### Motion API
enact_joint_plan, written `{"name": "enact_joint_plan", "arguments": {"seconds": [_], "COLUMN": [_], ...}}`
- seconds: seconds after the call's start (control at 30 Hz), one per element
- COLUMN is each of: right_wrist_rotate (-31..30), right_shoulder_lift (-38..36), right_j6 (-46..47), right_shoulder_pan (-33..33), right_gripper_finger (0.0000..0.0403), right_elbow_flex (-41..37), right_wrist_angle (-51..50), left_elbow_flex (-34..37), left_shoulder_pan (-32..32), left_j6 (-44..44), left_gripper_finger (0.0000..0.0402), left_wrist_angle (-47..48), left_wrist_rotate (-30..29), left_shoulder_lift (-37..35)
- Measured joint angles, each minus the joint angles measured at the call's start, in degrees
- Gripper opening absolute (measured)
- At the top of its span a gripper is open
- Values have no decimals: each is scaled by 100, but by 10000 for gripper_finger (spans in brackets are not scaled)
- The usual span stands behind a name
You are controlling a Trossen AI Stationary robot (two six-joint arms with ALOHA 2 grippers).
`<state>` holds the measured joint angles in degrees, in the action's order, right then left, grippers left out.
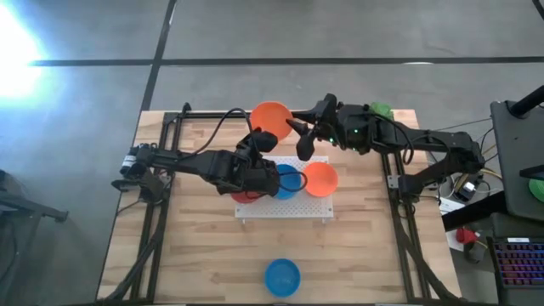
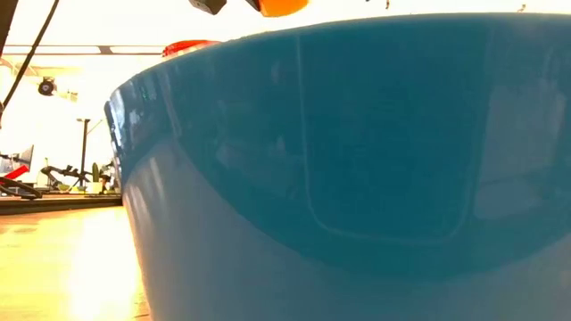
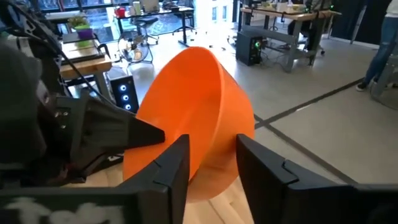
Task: Pick & Place Mini bowls
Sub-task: Stack the orange bowl on the orange bowl on the shelf
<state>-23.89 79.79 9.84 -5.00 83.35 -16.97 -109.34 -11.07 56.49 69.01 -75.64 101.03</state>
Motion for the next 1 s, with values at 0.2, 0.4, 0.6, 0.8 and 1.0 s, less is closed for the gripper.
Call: {"name": "enact_joint_plan", "arguments": {"seconds": [0.2, 0.4, 0.6, 0.8, 1.0], "right_wrist_rotate": [-49, -131, -95, -53, -76], "right_shoulder_lift": [4, 15, 33, 33, 33], "right_j6": [77, 71, 25, 27, 25], "right_shoulder_pan": [-54, -84, -84, -84, -112], "right_gripper_finger": [65, 15, 12, 11, 11], "right_elbow_flex": [0, -11, -24, -26, -26], "right_wrist_angle": [-10, -21, -68, -70, -83], "left_elbow_flex": [0, 0, -2, -7, -9], "left_shoulder_pan": [-3, -17, -29, -28, -26], "left_j6": [35, 70, 39, -39, -178], "left_gripper_finger": [0, 3, 24, 54, 86], "left_wrist_angle": [-12, -52, -78, -109, -92], "left_wrist_rotate": [-81, 2, 325, 332, 332], "left_shoulder_lift": [0, 0, 0, -4, -15]}}
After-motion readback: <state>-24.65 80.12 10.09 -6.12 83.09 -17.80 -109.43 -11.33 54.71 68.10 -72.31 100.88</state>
